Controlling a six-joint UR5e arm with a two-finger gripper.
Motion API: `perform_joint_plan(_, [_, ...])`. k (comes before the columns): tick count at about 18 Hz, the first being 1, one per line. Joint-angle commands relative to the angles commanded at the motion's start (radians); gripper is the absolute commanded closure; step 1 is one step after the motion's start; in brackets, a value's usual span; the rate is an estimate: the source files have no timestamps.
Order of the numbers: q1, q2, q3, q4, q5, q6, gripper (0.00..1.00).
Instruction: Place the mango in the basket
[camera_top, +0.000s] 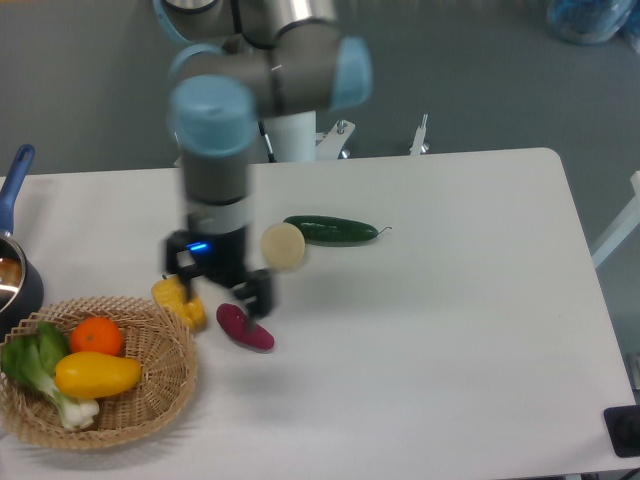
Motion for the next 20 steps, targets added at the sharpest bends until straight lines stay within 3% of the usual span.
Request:
perform_joint_plan(4, [0.094,0.000,-0.037,0.002,0.135,0.104,0.00])
perform_joint_plan(10, [0.270,-0.006,-0.089,-0.008,0.143,0.422,0.00])
perform_joint_plan(14, [0.335,0.000,-0.098,-0.003,0.137,0.479,0.00])
perform_joint_plan(20, [0.359,-0.006,-0.086,-0.009,0.134,0.514,0.00])
